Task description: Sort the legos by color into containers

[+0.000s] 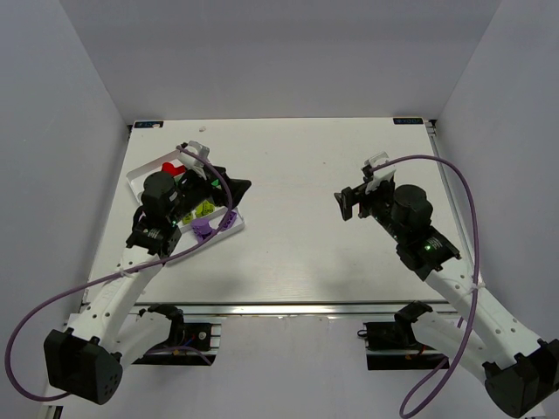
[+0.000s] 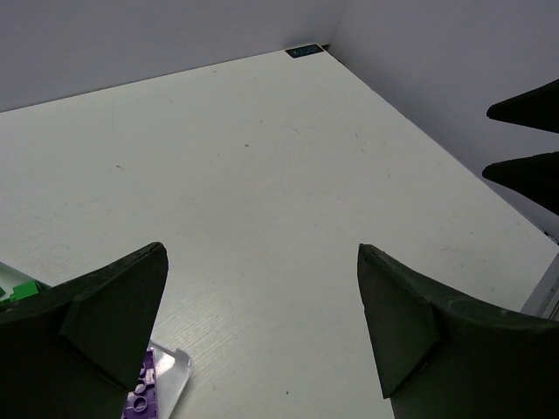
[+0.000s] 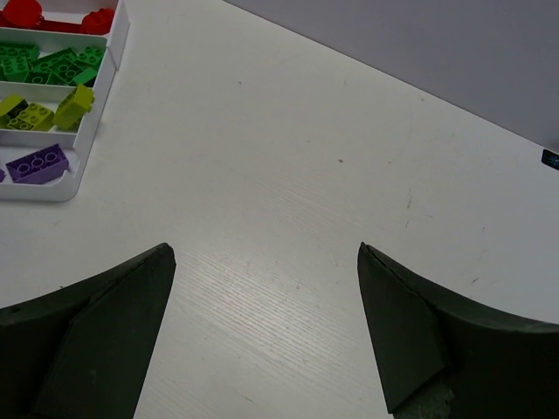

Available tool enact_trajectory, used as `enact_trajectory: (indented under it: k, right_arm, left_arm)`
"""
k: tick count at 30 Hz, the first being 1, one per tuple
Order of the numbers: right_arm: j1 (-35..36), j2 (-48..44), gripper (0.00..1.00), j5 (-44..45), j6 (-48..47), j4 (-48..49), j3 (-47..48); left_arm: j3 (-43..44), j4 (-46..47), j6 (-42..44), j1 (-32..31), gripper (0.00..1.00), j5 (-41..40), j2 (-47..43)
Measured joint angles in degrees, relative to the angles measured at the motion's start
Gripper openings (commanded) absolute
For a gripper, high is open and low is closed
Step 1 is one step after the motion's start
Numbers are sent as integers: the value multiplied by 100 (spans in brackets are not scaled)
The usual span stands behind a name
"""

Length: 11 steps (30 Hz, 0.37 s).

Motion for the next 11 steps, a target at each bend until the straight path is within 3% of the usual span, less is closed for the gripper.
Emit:
enact_trajectory:
  k: [11]
  right_arm:
    - [-48, -37, 89, -286, -44, 103, -42]
  left_arm:
    - [-4, 15, -24, 26, 98, 22, 122]
